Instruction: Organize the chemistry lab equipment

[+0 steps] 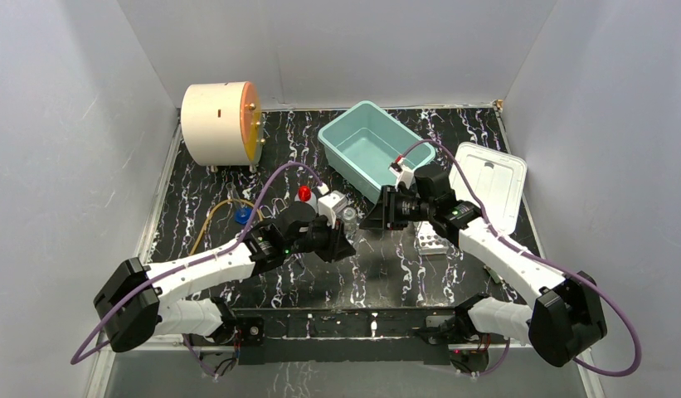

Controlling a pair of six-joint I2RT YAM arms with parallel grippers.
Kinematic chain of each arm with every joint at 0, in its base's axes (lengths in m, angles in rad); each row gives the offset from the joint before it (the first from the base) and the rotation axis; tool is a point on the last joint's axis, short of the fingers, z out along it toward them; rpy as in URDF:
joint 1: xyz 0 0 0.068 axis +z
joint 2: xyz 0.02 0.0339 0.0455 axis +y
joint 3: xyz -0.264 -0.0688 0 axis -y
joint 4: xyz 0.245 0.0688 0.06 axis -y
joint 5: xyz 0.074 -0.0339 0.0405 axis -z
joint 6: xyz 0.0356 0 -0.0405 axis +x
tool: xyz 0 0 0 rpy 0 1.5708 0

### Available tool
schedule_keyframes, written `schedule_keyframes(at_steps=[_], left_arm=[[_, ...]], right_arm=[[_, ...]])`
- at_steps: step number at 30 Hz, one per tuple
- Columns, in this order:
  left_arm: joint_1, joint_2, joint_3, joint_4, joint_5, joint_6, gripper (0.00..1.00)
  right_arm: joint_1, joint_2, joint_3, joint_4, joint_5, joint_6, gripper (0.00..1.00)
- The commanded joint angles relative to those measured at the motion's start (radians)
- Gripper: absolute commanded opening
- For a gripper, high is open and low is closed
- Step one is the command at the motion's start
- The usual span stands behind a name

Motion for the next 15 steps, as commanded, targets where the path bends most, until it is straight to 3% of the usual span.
schedule_keyframes(at_steps=[1, 4, 15], left_arm=[[0.001, -0.028, 0.007, -0.013, 0.004, 0.028, 0.0], [0.001, -0.03, -0.002, -0.006, 0.01, 0.027, 0.0], [0.001, -0.046, -0.007, 0.001, 0.013, 0.035, 0.0]], right_arm=[[-0.004, -0.021, 0.015, 0.037, -0.054, 0.001, 0.36], [-0.004, -0.018, 0.007, 0.058, -0.074, 0.017, 0.31], [-0.003, 0.021, -0.008, 0.092, -0.104, 0.035, 0.3]])
